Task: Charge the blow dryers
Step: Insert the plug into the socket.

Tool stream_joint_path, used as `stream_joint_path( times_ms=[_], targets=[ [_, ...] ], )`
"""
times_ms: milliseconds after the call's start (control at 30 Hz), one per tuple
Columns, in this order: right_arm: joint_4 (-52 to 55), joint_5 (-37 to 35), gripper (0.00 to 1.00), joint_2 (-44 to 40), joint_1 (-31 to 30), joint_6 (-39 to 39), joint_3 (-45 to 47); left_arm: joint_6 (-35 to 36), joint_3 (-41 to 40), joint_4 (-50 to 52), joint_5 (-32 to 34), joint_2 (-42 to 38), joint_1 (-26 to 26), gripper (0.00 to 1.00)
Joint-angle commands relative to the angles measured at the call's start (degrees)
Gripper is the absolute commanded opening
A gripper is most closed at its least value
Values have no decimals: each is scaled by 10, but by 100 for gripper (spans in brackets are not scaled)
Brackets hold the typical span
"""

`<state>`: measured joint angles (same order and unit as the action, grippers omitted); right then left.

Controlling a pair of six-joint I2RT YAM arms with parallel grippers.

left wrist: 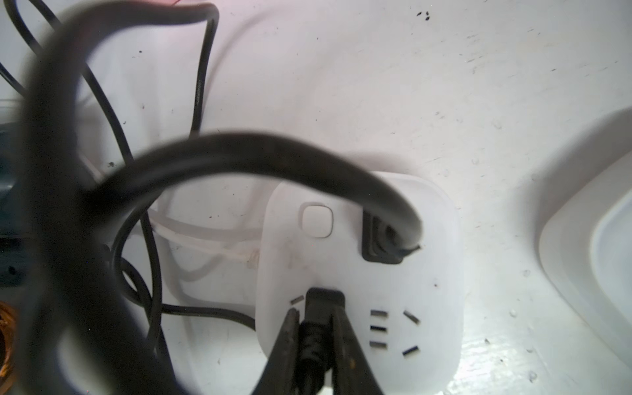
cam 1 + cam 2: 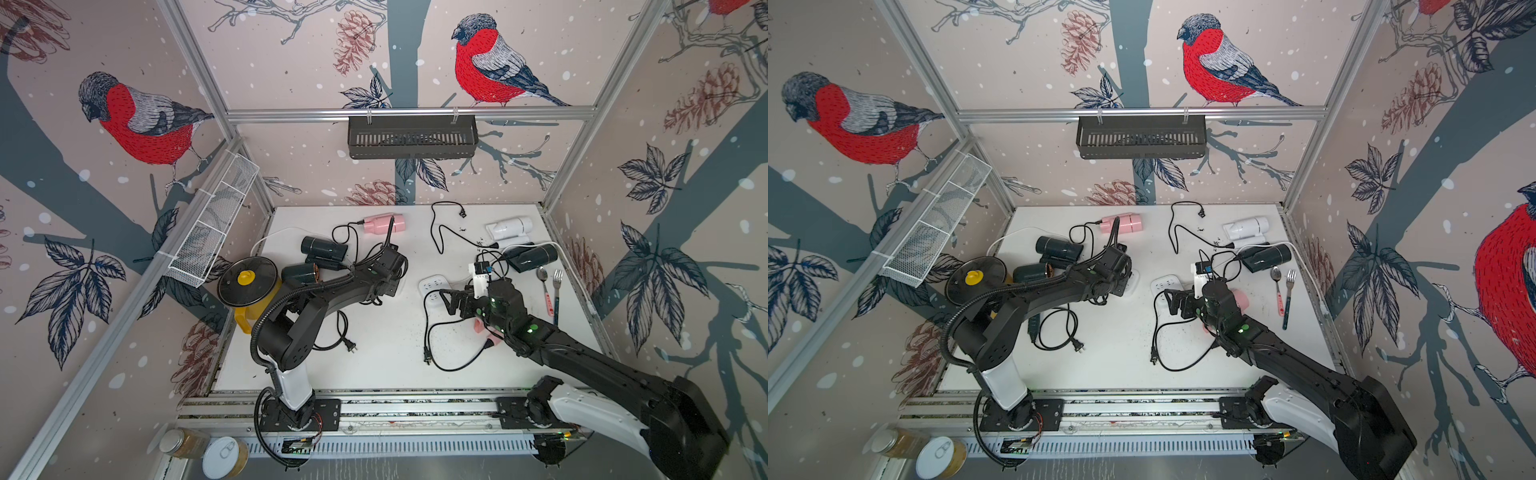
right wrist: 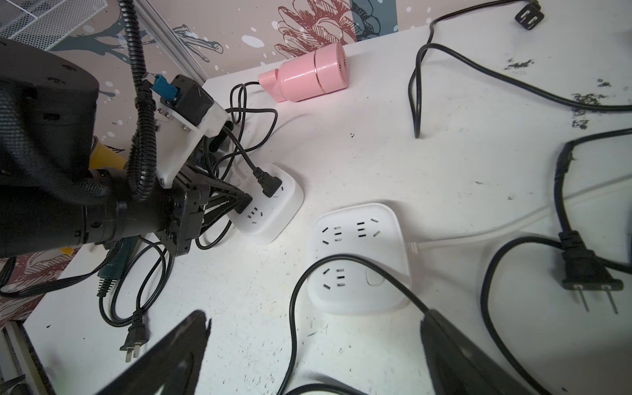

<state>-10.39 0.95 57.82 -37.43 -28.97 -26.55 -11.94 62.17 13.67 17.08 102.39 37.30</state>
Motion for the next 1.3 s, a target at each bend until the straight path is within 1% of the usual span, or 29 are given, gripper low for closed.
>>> stream_joint_path(
  times_ms=[0,200,333,600,767,833,1000,1167,1267],
  targets=[
    [-21,-5,97,4,-1,-12,-4,1,-13,65,-11,8,1,18],
    [-30,3,97,7,-2,-18,-1,9,-9,59,-25,14,-10,18],
    [-29,2,97,5,-2,-19,-2,11,-10,55,-46,12,-16,18],
    [-33,-2,97,11,-3,-22,-3,15,-7,61,9,18,-12,18],
    [-35,-2,97,16,-3,-24,-6,28,11,64,25,24,-15,19],
    [-33,-1,97,16,-4,-25,-6,31,14,65,27,23,-15,20],
    [-30,-4,97,11,-5,-23,-4,26,10,58,5,-3,-15,27],
    [-36,3,97,10,-7,-18,-6,24,4,41,-22,-56,-15,36],
    [-34,1,97,12,-11,-15,-10,18,-8,24,-54,-91,-15,38]
  ],
)
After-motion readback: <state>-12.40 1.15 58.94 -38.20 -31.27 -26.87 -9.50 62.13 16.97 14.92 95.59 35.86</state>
